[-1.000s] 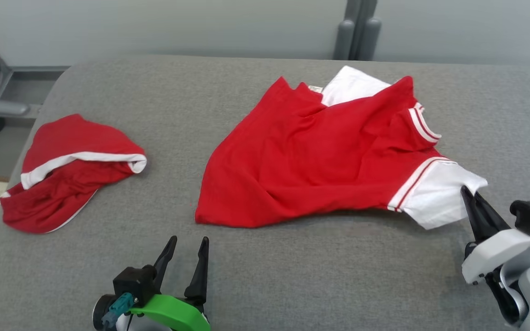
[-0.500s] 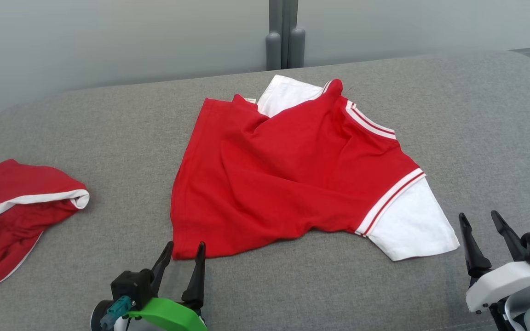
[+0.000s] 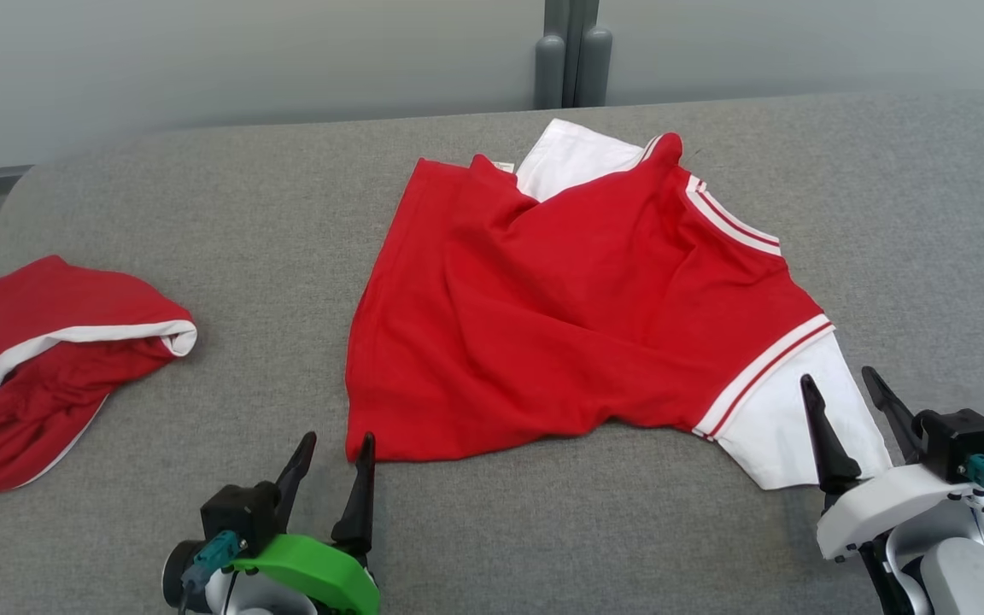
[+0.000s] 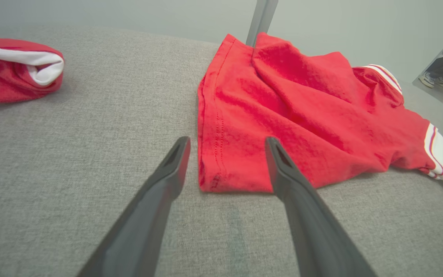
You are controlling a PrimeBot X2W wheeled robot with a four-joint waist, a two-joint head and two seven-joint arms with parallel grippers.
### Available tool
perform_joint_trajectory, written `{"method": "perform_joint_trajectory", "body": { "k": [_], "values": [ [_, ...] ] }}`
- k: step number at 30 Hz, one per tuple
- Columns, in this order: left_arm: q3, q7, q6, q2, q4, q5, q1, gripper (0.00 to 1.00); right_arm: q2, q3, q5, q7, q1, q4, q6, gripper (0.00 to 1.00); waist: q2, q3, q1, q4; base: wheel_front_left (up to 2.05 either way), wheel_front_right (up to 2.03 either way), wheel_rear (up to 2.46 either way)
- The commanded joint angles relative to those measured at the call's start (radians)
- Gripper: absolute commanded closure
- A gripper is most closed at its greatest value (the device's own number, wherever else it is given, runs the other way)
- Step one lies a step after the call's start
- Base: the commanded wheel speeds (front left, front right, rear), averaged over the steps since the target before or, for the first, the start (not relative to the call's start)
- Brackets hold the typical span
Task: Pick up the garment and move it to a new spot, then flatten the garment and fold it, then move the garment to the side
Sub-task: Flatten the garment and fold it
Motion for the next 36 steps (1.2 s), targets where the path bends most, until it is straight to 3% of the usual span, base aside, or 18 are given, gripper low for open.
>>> {"method": "perform_joint_trajectory", "body": {
  "k": [1,12,16,17,22,24,25,27,30,31,32,36],
  "values": [
    [0.007,0.001,0.001,0.003,0.010,-0.007,-0.025,0.00,0.003,0.002,-0.010,-0.011,-0.016,0.007,-0.001,0.00,-0.0001,0.016,0.0000,0.006,0.00,0.00,0.00],
    [0.025,0.001,0.002,0.003,0.115,-0.025,-0.100,0.00,0.003,0.004,-0.012,-0.020,-0.039,0.016,-0.001,0.00,-0.0001,0.075,0.0000,-0.039,0.00,0.00,0.00],
    [0.034,0.001,0.001,0.003,0.148,-0.036,-0.121,0.30,0.002,-0.002,-0.008,-0.022,-0.045,0.015,-0.001,0.00,-0.0001,0.090,0.0000,-0.053,0.00,0.00,0.00],
    [0.035,0.001,0.000,0.003,0.152,-0.037,-0.122,0.34,0.003,-0.003,-0.007,-0.022,-0.045,0.016,-0.001,0.00,-0.0001,0.091,0.0000,-0.055,0.00,0.00,0.00],
    [0.031,0.001,0.000,0.003,0.171,-0.043,-0.122,0.32,0.006,-0.004,-0.004,-0.023,-0.042,0.017,-0.001,0.00,-0.0001,0.096,0.0000,-0.060,0.00,0.00,0.00],
    [0.025,0.001,0.000,0.003,0.185,-0.050,-0.118,0.49,0.007,-0.005,-0.003,-0.023,-0.041,0.019,-0.001,0.00,-0.0001,0.096,0.0000,-0.061,0.00,0.00,0.00],
    [0.023,0.001,0.000,0.003,0.189,-0.055,-0.117,0.45,0.008,-0.006,-0.002,-0.023,-0.041,0.020,-0.001,0.00,-0.0001,0.097,0.0000,-0.061,0.00,0.00,0.00],
    [0.022,0.001,0.001,0.003,0.198,-0.057,-0.118,0.28,0.007,-0.007,-0.001,-0.022,-0.044,0.021,-0.001,0.00,-0.0001,0.097,0.0000,-0.062,0.00,0.00,0.00],
    [0.023,0.001,0.002,0.003,0.202,-0.056,-0.124,0.65,0.005,-0.006,0.000,-0.020,-0.051,0.018,-0.001,0.00,-0.0001,0.099,0.0000,-0.064,0.00,0.00,0.00],
    [0.026,0.001,0.001,0.003,0.191,-0.051,-0.127,0.91,0.005,-0.006,0.000,-0.020,-0.053,0.017,-0.001,0.00,-0.0001,0.100,0.0000,-0.064,0.00,0.00,0.00],
    [0.032,0.001,0.001,0.003,0.181,-0.051,-0.127,1.00,0.006,-0.007,0.002,-0.021,-0.054,0.017,-0.001,0.00,-0.0001,0.099,0.0000,-0.065,0.00,0.00,0.00],
    [0.053,0.001,0.001,0.003,0.151,-0.049,-0.106,1.00,0.014,-0.011,0.008,-0.025,-0.046,0.023,-0.001,0.00,-0.0001,0.088,0.0000,-0.062,0.00,0.00,0.00]
  ]
}}
